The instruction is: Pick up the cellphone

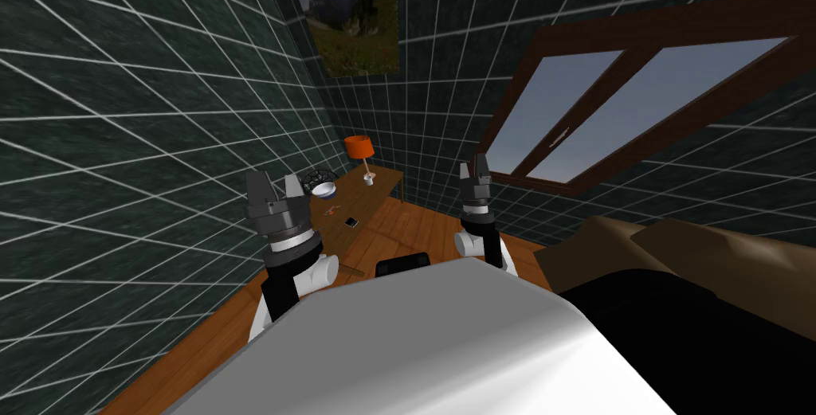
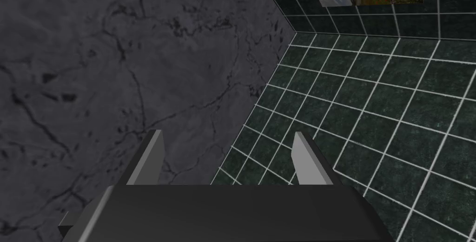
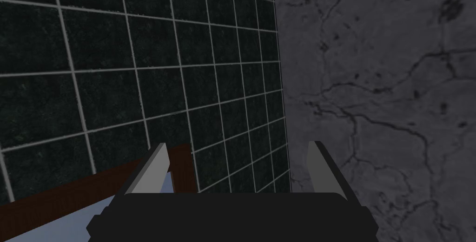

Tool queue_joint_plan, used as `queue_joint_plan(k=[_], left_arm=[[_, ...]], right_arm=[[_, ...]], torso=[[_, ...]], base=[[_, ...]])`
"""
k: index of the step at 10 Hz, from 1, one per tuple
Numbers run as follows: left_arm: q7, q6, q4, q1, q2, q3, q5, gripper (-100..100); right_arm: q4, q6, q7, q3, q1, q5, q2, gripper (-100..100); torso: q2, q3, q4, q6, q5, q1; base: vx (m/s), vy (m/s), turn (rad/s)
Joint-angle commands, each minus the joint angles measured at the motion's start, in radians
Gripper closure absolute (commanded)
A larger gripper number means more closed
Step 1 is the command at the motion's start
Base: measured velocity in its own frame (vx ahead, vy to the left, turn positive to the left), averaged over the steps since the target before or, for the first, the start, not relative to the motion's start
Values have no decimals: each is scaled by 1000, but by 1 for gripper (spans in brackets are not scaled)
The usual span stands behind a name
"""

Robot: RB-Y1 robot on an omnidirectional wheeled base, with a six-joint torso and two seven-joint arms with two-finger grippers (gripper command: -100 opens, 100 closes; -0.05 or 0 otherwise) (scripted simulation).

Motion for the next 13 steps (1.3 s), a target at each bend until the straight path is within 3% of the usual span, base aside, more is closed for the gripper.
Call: queue_joint_plan(k=[1,6,9,11,12,13], left_arm=[[-11,27,14,-22,30,-4,17,-100],[-57,149,87,-128,113,-21,95,-100],[-70,197,110,-156,130,-25,116,-100],[-95,262,164,-217,164,-35,161,-100],[-95,281,164,-217,164,-35,161,-100],[-109,311,195,-250,181,-39,185,-100]], right_arm=[[0,0,0,0,0,0,0,0],[0,0,0,0,0,0,0,0],[0,0,0,0,0,0,0,0],[0,0,0,0,0,0,0,0],[0,0,0,0,0,0,0,0],[0,0,0,0,0,0,0,0]], torso=[[0,0,0,0,0,0],[-2,-1,0,0,0,0],[-1,-1,0,0,0,1],[-1,-1,0,0,0,0],[-2,-1,0,0,0,1],[-2,-1,0,0,0,1]], base=[[10,-1,-38],[19,2,-50],[10,7,-26],[14,8,-64],[14,11,-25],[18,10,-48]])
